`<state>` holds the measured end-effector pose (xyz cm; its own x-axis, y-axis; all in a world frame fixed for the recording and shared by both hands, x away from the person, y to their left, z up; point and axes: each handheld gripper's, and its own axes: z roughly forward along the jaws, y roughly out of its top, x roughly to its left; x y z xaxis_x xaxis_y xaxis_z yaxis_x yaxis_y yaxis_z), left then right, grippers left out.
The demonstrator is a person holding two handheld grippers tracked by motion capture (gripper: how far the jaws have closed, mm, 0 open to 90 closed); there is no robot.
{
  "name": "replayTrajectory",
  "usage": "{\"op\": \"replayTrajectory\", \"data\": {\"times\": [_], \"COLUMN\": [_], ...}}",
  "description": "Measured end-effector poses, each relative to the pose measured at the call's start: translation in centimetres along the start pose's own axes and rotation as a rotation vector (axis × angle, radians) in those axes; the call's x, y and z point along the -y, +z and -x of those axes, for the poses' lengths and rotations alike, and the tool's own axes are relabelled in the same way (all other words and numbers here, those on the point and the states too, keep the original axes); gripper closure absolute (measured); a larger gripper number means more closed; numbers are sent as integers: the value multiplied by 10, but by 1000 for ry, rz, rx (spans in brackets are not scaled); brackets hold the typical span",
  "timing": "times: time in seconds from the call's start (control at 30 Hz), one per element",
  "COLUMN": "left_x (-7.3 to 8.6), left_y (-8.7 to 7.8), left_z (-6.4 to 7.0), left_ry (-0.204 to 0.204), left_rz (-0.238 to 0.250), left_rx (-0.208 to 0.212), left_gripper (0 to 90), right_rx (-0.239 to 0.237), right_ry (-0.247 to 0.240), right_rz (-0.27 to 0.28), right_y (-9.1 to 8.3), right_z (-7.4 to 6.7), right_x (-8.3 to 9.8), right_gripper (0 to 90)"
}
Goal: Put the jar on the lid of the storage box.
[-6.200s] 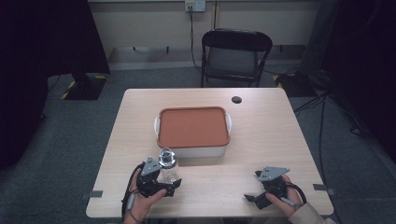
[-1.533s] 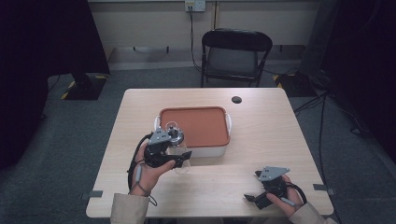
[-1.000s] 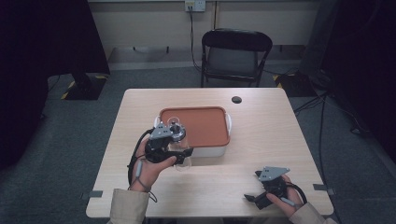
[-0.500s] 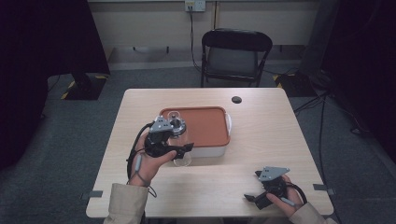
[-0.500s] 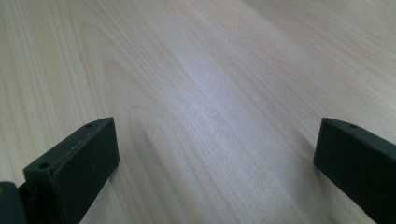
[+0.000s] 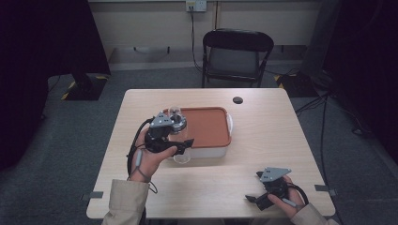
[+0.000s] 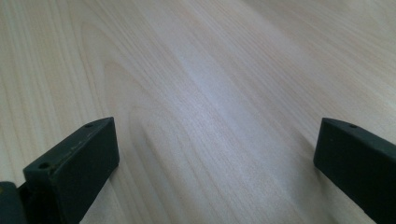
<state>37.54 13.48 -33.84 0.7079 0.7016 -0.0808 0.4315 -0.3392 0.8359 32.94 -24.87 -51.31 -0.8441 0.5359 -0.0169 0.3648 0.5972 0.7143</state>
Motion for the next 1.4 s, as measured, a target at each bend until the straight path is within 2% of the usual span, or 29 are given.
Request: {"op": "replayTrajectory", "data": {"times": [0.97,1.4], "left_x": [-16,-24], "left_y": [8,15], "left_z": [-12,-14], "left_ry": [6,9], "left_rz": [10,12], "left_rx": [-54,-56], "left_gripper": [315,316], "right_rx": [0,0], "right_ry": [0,0], "right_rz": [1,0], "right_y": [0,0], "right_z": [0,0], "right_x": [0,0], "right_gripper": [0,0]}}
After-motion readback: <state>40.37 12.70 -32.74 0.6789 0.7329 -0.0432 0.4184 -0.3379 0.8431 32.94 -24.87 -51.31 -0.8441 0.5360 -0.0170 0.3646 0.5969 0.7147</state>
